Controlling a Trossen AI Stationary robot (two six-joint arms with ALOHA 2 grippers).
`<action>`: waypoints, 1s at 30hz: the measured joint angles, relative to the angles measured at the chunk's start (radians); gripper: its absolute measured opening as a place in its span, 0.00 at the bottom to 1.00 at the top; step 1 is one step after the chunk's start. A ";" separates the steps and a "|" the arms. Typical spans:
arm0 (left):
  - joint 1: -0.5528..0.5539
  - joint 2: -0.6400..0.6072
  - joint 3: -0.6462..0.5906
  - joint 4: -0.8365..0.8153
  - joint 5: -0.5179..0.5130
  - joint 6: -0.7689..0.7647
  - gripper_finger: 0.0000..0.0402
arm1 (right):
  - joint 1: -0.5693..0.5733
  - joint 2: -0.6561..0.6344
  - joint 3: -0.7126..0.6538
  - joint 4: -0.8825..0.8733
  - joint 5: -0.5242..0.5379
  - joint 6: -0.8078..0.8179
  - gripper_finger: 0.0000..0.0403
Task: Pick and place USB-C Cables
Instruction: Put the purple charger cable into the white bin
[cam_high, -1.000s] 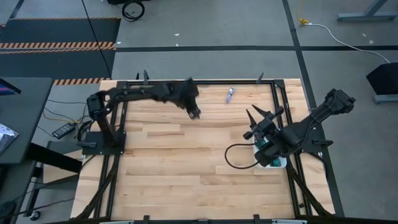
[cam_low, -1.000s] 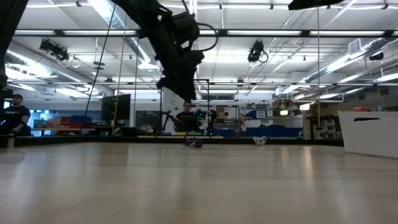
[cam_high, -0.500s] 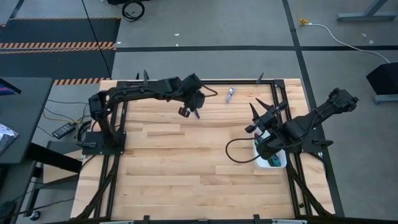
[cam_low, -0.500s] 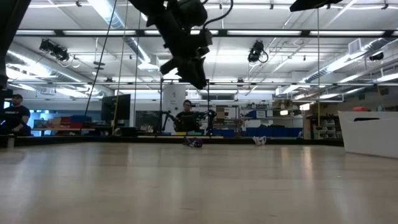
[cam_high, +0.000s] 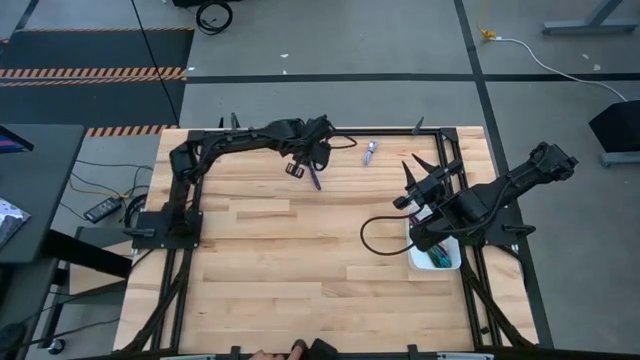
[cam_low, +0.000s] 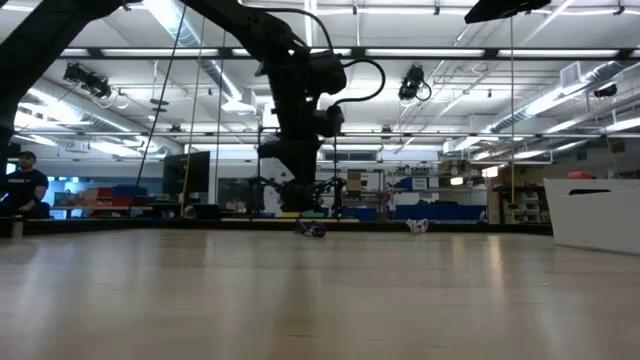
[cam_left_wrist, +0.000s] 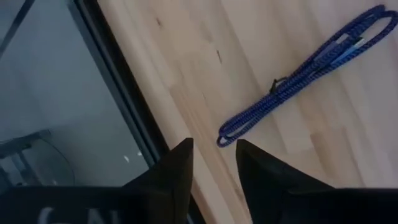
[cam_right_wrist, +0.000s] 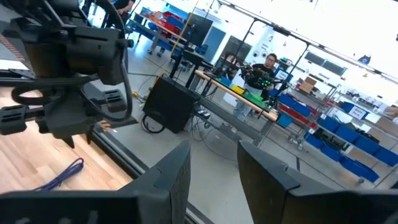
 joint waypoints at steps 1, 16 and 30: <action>0.000 0.000 0.003 -0.008 0.000 -0.002 0.35 | 0.002 0.000 0.000 0.000 -0.003 0.005 0.34; -0.070 0.039 -0.006 -0.104 0.050 0.031 0.65 | 0.086 0.016 0.000 0.032 -0.081 0.031 0.34; -0.136 0.112 -0.006 -0.064 0.078 0.083 0.50 | 0.122 0.016 0.000 0.091 -0.096 0.002 0.34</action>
